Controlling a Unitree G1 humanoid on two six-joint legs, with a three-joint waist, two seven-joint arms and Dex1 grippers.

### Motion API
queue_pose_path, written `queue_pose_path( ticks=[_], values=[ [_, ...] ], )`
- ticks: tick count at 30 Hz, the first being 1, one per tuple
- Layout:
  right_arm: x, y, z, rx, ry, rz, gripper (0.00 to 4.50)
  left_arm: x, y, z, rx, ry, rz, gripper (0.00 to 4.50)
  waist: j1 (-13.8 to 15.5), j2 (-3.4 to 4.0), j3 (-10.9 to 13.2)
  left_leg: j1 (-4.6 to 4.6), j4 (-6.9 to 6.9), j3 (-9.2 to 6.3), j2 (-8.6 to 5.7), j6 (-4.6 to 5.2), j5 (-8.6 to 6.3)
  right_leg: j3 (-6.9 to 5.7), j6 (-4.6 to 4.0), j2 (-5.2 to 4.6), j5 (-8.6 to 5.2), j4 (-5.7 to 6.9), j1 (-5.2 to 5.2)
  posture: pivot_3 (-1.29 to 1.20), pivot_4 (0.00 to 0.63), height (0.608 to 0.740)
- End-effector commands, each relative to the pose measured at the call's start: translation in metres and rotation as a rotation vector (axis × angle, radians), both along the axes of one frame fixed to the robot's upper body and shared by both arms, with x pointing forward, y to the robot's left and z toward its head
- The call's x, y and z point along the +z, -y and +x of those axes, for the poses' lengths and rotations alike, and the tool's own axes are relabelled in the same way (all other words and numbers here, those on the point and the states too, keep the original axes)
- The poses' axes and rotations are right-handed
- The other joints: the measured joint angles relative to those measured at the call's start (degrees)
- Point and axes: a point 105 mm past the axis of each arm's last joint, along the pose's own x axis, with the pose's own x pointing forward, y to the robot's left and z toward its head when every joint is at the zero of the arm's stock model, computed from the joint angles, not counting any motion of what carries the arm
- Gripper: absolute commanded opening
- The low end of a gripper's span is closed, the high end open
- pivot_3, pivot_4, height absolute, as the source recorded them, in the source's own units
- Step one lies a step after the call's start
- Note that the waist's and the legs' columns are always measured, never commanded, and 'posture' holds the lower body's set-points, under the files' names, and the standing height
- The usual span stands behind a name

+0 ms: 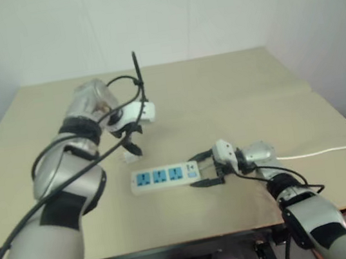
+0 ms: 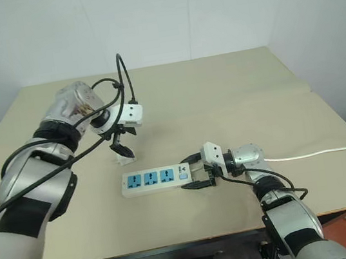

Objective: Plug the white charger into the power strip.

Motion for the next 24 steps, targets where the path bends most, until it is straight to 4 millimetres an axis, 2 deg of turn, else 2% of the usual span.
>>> queue_pose_path(
  ticks=[1,11,24],
  values=[
    [-0.009,0.005,0.001,-0.039,-0.010,-0.035,3.39,0.008,0.004,0.003,0.089,0.001,-0.020,4.50,-0.09,0.00,0.00,0.00,0.00,0.00,0.00,0.00,0.00,0.00,0.00,0.00,0.00,0.01,0.00,0.00,0.150,0.740],
    [-0.014,0.003,-0.002,-0.045,-0.001,-0.033,3.39,-0.014,-0.018,0.009,0.168,0.037,0.151,4.50,-0.24,-0.01,-0.01,0.04,0.00,-0.02,0.00,0.00,0.00,0.01,0.02,0.01,-0.01,0.07,0.02,0.00,0.150,0.740],
    [-0.019,0.003,-0.003,-0.067,-0.004,-0.042,3.39,-0.025,-0.005,0.005,0.175,-0.025,0.088,4.50,-0.24,-0.02,-0.01,0.06,0.00,-0.01,-0.01,0.00,0.00,0.01,0.04,0.00,-0.03,0.09,0.04,0.00,0.150,0.740]
  ],
)
